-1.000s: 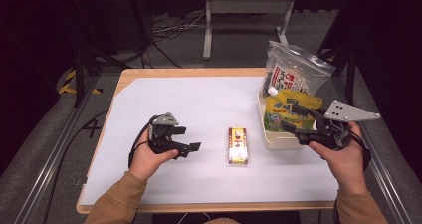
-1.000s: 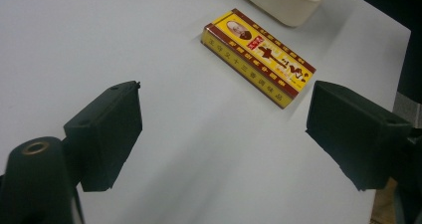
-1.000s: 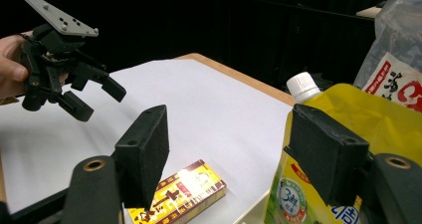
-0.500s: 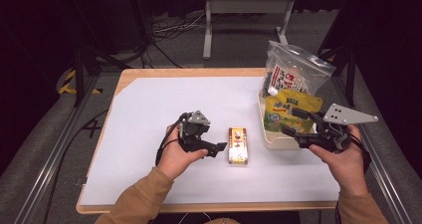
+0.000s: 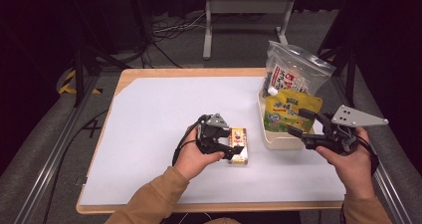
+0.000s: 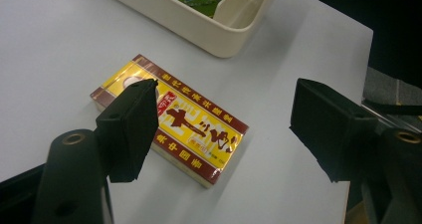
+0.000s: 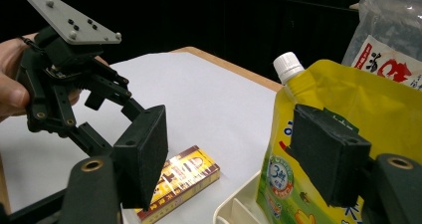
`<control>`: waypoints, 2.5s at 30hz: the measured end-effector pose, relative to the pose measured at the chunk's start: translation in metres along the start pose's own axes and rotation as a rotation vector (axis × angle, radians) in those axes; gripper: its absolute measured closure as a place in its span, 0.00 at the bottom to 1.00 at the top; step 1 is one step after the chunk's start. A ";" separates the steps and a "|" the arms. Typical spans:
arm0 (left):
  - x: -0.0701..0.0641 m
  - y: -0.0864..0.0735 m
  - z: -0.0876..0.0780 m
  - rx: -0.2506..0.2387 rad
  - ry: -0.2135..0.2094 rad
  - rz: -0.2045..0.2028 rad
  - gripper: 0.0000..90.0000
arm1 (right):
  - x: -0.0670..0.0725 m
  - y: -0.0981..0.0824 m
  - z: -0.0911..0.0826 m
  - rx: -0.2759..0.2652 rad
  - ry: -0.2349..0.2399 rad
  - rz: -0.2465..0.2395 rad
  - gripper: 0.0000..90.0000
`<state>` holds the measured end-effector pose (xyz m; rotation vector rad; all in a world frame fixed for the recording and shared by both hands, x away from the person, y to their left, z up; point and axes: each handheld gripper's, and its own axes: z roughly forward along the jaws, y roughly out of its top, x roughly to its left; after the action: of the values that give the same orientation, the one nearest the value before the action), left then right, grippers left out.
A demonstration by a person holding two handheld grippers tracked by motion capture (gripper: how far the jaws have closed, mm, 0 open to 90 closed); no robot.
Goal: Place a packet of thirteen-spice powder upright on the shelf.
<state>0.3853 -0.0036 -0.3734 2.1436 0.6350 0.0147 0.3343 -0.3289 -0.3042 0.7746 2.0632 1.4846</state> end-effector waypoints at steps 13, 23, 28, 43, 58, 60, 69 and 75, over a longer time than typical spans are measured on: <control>-0.002 0.001 0.031 0.104 0.163 -0.063 0.10 | 0.001 0.001 -0.002 -0.016 -0.002 0.005 0.33; 0.002 0.005 0.049 0.136 0.222 -0.142 0.07 | -0.007 -0.001 0.001 -0.028 0.020 0.019 0.32; 0.005 0.006 0.055 0.136 0.237 -0.223 0.06 | -0.006 0.001 0.002 -0.051 0.047 0.034 0.31; 0.003 0.010 0.071 0.187 0.320 -0.259 0.06 | 0.003 0.015 -0.003 -0.109 0.100 0.012 0.31; 0.004 0.000 0.089 0.242 0.308 -0.277 0.05 | 0.004 0.011 0.002 -0.083 0.092 0.009 0.31; 0.004 -0.001 0.091 0.255 0.309 -0.278 0.05 | 0.004 0.011 0.003 -0.083 0.090 0.004 0.31; 0.001 -0.003 0.091 0.257 0.318 -0.295 0.06 | 0.005 0.010 0.004 -0.070 0.087 0.002 0.31; -0.002 -0.005 0.090 0.237 0.331 -0.306 0.09 | 0.006 0.010 0.004 -0.072 0.085 -0.002 0.31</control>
<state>0.4022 -0.0695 -0.4321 2.2661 1.2055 0.1352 0.3343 -0.3194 -0.2963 0.6926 2.0585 1.6063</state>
